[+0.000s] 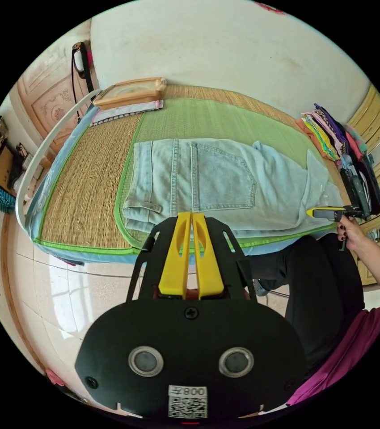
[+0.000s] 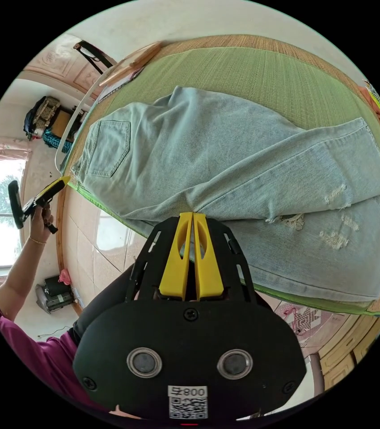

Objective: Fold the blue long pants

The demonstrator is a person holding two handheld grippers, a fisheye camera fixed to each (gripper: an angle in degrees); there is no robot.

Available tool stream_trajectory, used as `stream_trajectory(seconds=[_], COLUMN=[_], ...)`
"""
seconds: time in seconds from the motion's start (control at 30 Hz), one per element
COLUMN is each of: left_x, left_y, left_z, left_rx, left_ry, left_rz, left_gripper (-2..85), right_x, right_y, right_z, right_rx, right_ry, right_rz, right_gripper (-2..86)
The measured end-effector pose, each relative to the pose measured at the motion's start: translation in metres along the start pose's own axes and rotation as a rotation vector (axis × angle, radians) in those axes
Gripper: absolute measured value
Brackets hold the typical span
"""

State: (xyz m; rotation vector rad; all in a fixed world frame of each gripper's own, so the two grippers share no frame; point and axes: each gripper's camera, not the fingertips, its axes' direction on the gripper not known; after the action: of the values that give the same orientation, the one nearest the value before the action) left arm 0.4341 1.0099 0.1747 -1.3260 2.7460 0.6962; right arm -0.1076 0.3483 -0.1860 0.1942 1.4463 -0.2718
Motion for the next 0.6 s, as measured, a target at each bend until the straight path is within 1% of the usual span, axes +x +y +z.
stream_trajectory(seconds=[0.07, 0.1, 0.17, 0.2, 0.27, 0.43, 0.53, 0.6], left_x=[0.022, 0.029, 0.070, 0.082, 0.136, 0.234, 0.283, 0.309], left_y=[-0.003, -0.005, -0.017, -0.021, -0.040, -0.091, -0.125, -0.143], left_z=[-0.005, -0.005, 0.002, 0.005, 0.017, 0.043, 0.057, 0.065], left_rx=[0.029, 0.032, 0.013, 0.002, -0.042, -0.118, -0.166, -0.201], left_ry=[0.140, 0.178, 0.312, 0.341, 0.427, 0.507, 0.515, 0.496], left_rz=[-0.019, -0.017, 0.038, 0.059, 0.155, 0.294, 0.338, 0.370], left_gripper=[1.0, 1.2, 2.7, 3.1, 4.8, 6.6, 6.9, 7.1], right_x=[-0.004, -0.005, -0.007, -0.008, -0.007, 0.024, 0.056, 0.074], right_y=[-0.003, -0.006, -0.010, -0.012, -0.013, -0.030, -0.065, -0.100], right_z=[0.003, 0.004, 0.005, 0.004, -0.003, -0.044, -0.064, -0.074], right_rx=[0.004, 0.003, -0.004, -0.009, 0.013, 0.135, 0.174, 0.182], right_ry=[0.004, 0.002, -0.011, -0.020, -0.034, -0.037, -0.015, 0.035], right_rz=[-0.006, -0.007, -0.008, -0.014, -0.003, 0.081, 0.156, 0.193], right_gripper=[0.1, 0.1, 0.1, 0.2, 0.3, 0.9, 2.4, 3.9])
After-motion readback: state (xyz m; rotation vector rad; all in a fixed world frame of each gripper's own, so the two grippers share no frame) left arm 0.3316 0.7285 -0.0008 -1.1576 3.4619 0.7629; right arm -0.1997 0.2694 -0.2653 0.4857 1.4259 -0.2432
